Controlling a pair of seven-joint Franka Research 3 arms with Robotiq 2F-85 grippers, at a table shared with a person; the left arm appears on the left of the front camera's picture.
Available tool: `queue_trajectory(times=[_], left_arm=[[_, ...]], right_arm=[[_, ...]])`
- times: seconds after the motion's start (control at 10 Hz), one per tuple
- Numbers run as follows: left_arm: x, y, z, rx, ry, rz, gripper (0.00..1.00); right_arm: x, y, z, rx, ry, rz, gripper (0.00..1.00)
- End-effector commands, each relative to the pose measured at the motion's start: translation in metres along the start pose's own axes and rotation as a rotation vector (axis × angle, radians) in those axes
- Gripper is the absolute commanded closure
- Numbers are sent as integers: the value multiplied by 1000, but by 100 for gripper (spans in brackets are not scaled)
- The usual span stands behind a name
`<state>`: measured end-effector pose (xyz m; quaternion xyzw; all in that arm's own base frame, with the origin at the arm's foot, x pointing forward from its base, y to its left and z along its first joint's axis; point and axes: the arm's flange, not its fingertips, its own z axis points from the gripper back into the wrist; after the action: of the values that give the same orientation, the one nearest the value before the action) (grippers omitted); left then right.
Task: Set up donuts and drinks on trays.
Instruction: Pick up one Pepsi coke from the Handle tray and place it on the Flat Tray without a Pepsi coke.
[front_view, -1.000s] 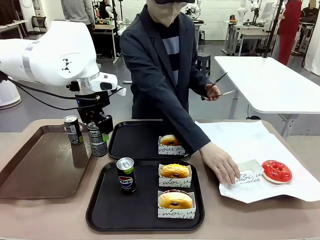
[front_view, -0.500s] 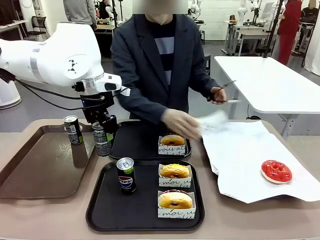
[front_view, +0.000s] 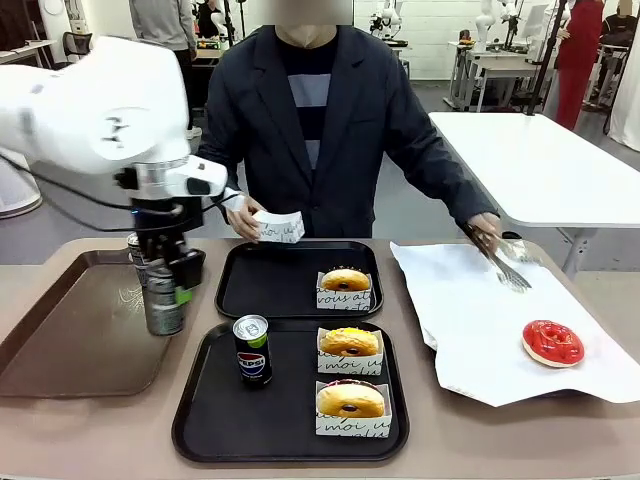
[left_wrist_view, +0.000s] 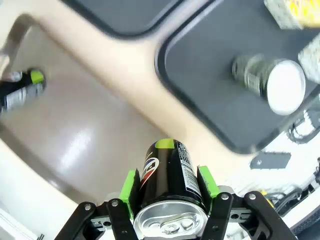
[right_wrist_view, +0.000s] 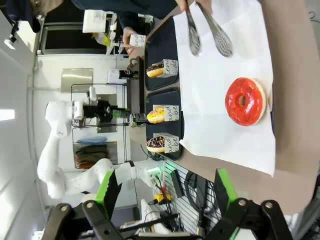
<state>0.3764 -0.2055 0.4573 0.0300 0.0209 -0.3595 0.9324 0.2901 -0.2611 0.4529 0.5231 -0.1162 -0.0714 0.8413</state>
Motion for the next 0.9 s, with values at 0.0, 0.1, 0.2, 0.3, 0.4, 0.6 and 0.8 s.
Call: queue_trajectory(times=[0.0, 0.1, 0.2, 0.3, 0.4, 0.6, 0.8], left_arm=[[-40, -3, 9, 18, -55, -21, 41], [-33, -1, 5, 9, -25, -21, 41], [-27, -2, 0, 20, -13, -17, 41], [-24, 1, 1, 24, -9, -14, 41], [-24, 4, 1, 22, -15, -4, 41], [-23, 9, 1, 11, -12, 2, 41], [-19, 12, -2, 7, -3, -2, 41]], right_arm=[[1, 0, 1, 16, -6, 17, 0], [1, 0, 1, 16, -6, 17, 0], [1, 0, 1, 16, -6, 17, 0], [1, 0, 1, 16, -6, 17, 0], [1, 0, 1, 16, -6, 17, 0], [1, 0, 1, 16, -6, 17, 0], [1, 0, 1, 16, -6, 17, 0]])
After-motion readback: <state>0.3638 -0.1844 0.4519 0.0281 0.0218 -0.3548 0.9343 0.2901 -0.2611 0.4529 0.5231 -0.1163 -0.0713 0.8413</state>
